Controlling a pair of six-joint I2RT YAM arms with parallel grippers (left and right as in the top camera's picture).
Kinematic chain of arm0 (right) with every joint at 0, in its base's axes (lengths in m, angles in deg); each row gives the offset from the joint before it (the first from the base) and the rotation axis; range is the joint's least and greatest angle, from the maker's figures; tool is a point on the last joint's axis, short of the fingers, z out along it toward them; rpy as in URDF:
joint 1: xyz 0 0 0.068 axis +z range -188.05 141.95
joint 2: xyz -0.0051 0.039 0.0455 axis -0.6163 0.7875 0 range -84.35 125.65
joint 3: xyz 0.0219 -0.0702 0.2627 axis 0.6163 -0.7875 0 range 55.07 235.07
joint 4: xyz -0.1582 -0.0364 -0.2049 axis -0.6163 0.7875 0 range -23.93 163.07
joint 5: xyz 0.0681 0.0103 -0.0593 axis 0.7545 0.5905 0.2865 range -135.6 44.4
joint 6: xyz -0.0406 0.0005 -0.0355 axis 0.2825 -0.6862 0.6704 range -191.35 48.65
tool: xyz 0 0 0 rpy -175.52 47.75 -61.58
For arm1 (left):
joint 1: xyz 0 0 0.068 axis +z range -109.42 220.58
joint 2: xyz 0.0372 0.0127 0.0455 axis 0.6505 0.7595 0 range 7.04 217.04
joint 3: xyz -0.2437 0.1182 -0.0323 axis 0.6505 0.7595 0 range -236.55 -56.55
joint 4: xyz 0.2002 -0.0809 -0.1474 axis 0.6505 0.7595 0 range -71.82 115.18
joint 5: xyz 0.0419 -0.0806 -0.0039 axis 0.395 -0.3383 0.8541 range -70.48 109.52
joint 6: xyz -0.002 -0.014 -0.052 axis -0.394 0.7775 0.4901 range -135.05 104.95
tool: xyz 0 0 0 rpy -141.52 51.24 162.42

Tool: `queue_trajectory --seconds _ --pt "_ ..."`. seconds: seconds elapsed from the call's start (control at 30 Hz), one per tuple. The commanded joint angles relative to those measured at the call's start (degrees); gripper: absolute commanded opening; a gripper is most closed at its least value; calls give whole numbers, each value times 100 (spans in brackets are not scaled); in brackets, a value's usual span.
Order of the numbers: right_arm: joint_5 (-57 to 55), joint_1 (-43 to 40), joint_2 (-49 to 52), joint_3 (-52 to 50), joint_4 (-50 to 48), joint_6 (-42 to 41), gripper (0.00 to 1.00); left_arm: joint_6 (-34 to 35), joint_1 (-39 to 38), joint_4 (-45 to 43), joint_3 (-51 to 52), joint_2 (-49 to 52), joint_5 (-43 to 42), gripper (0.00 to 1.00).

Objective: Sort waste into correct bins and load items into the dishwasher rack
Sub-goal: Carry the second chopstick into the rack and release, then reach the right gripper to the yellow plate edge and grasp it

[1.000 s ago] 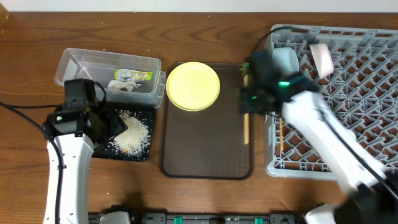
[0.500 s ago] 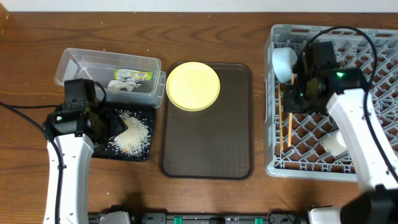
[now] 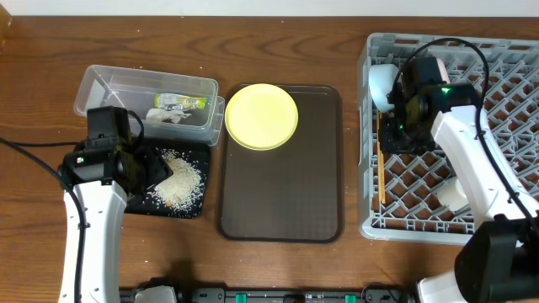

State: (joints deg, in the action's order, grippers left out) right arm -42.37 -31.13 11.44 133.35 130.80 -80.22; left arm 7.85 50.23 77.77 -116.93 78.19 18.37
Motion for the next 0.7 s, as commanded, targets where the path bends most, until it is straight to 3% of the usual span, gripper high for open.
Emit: queue_trajectory --seconds 0.0,0.1,0.17,0.2,0.33,0.67 --pt "363 7 -326 503 -66 39 39 33 31 17 20 -11 26 74" --pt "1102 136 -485 811 -461 39 43 35 31 17 20 -11 26 74" --pt "1749 256 -592 839 -992 37 68 35 31 17 20 -11 26 74" --pt "2096 332 -619 828 -1318 26 71 35 31 17 20 -11 26 74" --pt "2304 704 -503 817 -2280 -337 66 35 31 20 20 -11 26 74" --pt "428 1888 848 817 -2817 -885 67 35 31 20 20 -11 26 74"
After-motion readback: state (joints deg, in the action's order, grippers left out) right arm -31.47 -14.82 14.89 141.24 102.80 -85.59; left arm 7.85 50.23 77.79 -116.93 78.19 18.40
